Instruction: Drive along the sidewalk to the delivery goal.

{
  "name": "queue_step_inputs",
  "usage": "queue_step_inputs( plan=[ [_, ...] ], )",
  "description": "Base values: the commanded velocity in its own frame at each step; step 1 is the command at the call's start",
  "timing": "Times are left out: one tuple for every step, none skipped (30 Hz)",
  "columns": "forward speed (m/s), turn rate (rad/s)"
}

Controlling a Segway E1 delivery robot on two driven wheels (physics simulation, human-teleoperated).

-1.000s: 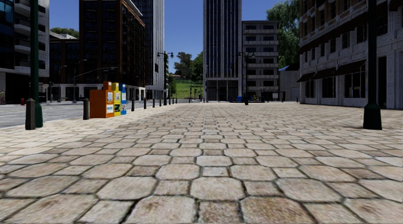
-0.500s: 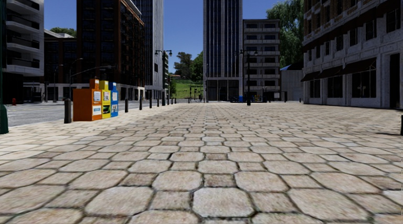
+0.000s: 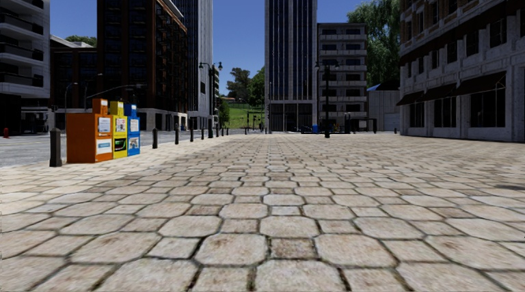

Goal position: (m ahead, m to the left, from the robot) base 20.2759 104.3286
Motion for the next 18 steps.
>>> queue_step_inputs(
  plan=[
    [2.0,0.0],
    [2.0,0.0],
    [2.0,0.0],
    [2.0,0.0],
    [2.0,0.0],
    [2.0,0.0],
    [2.0,0.0],
    [2.0,0.0],
    [2.0,0.0],
    [2.0,0.0],
    [2.0,0.0],
    [2.0,0.0],
    [2.0,0.0],
    [2.0,0.0],
    [2.0,0.0],
    [2.0,0.0],
    [2.0,0.0],
    [2.0,0.0]
  ],
)
